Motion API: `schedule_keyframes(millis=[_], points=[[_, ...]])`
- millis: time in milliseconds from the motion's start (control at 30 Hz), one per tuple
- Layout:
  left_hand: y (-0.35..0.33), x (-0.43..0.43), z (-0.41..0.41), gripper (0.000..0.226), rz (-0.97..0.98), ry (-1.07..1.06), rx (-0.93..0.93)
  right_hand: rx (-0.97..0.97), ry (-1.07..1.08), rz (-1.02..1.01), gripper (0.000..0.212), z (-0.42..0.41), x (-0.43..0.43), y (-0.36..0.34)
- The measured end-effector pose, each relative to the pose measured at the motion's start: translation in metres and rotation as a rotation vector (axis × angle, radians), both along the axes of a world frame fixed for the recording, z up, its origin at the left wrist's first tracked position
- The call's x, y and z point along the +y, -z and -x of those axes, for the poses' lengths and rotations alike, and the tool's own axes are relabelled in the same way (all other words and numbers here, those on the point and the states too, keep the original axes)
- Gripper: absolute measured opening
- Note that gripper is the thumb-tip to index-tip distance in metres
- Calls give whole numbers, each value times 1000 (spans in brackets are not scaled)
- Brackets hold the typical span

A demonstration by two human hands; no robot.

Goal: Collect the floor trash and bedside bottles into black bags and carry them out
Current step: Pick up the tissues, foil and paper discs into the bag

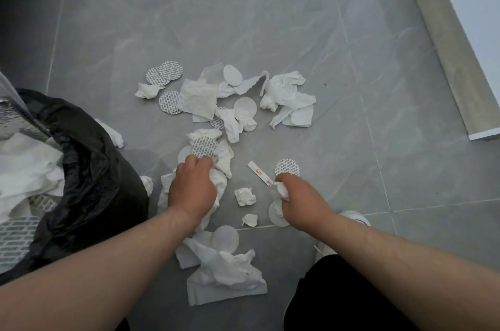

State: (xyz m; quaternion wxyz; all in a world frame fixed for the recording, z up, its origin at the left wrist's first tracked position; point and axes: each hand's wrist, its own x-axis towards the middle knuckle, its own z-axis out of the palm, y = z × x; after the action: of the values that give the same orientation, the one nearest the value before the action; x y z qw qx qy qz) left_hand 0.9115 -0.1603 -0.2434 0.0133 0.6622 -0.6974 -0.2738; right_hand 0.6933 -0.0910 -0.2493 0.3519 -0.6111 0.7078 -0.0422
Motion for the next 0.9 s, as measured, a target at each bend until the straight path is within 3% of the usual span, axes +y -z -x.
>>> schedule_keyframes(millis=[167,267,367,467,567,633,767,900], points=[[10,-17,-3,68,-169,37,-179,79,-47,-93,37,6,2,5],[16,-25,-3,73,-263,100,-227,115,-162,-191,58,3,17,11],[19,-31,-1,72,-254,178,-294,167,-229,-237,64,1,25,16],[21,-33,1,67,-179,218,-330,198,-184,-247,52,2,20,17],[24,-38,2,77,-171,224,-343,186,-103,-229,29,1,15,18],[22,-45,2,78,-193,195,-327,161,-45,-230,26,1,14,20],[19,-50,5,53,-156,141,-284,119,3,-212,18,-2,10,20],[18,-52,6,45,-161,167,-275,23,156,-192,18,-7,2,12]])
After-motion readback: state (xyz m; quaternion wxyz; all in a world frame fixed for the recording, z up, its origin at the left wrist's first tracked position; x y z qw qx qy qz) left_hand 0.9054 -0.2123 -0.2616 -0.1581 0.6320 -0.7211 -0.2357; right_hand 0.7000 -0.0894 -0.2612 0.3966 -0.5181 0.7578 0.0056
